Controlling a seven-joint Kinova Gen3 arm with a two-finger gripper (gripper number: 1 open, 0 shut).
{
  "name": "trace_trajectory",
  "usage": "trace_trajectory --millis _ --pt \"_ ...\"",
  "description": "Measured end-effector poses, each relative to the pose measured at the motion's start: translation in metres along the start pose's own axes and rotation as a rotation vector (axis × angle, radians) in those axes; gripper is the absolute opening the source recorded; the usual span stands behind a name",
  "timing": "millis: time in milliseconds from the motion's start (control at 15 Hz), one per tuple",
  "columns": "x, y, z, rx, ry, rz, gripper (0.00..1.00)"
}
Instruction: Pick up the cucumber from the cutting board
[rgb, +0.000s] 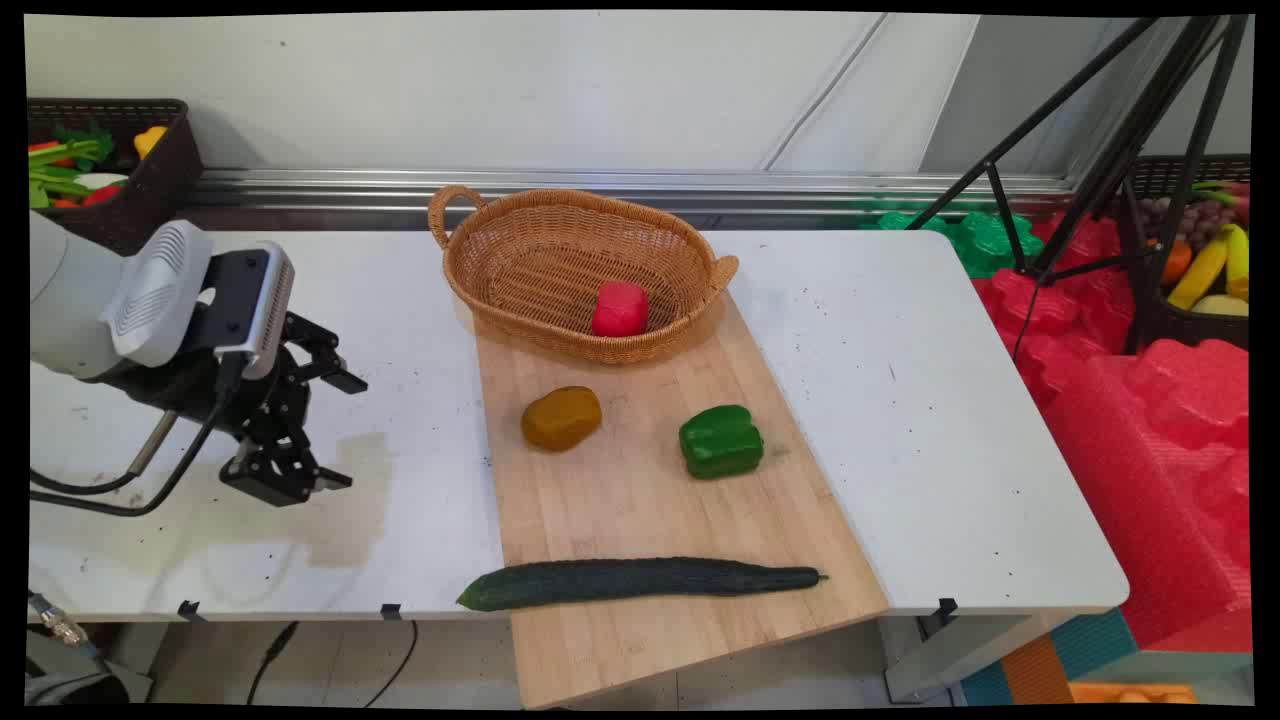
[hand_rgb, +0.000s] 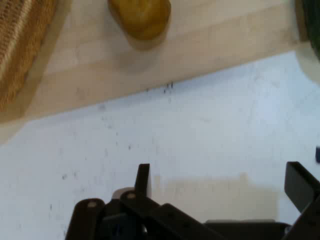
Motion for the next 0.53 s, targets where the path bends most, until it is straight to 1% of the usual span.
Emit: trace_trajectory --millis 133,200,333,533 --pt "0.005 0.0 -0.002 -0.001 0.034 -0.006 1.0" --pt "0.01 0.0 -0.002 -0.004 0.058 -0.011 1.0" --pt "0.024 0.001 -0.003 -0.019 0.121 -0.022 1.0" --pt "0.043 0.003 -0.002 -0.044 0.182 -0.035 1.0"
